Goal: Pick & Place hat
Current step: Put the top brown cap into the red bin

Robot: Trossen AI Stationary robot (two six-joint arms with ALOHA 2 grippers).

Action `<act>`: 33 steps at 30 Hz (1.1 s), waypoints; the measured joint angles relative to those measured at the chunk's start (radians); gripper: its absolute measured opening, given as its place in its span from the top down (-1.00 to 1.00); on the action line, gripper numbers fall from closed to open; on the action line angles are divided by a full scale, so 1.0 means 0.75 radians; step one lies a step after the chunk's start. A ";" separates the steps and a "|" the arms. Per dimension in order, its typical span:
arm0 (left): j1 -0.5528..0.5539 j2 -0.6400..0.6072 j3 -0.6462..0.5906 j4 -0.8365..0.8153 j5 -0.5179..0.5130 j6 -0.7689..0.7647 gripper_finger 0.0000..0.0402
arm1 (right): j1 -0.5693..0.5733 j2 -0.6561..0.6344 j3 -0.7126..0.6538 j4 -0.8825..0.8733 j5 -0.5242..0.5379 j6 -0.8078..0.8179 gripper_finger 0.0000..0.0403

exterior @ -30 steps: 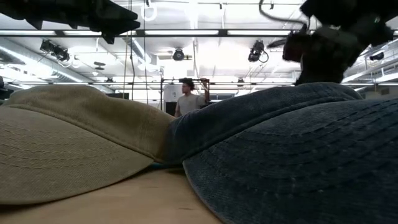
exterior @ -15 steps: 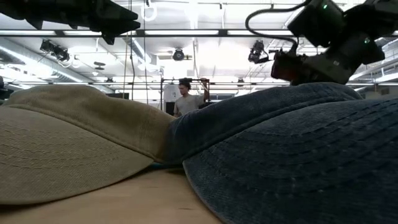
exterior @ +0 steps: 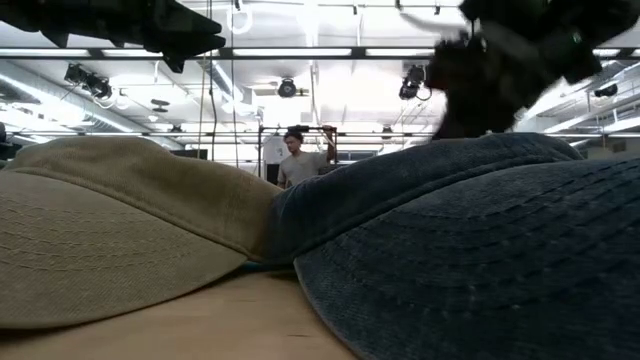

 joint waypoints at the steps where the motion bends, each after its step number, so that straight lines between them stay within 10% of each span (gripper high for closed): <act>1: 0.000 0.000 0.000 -0.004 0.000 0.000 0.18 | -0.006 -0.027 0.021 0.001 0.019 0.000 0.91; 5: 0.000 0.000 0.000 -0.008 0.000 0.000 0.18 | -0.025 -0.131 0.099 -0.005 0.109 -0.125 0.97; 14: 0.000 0.000 0.000 -0.008 0.001 -0.068 0.18 | -0.175 -0.198 0.214 -0.194 0.784 -0.376 0.98; 33: 0.000 0.000 -0.001 -0.038 0.001 -0.067 0.18 | -0.407 0.219 0.158 -0.242 0.716 -0.233 0.98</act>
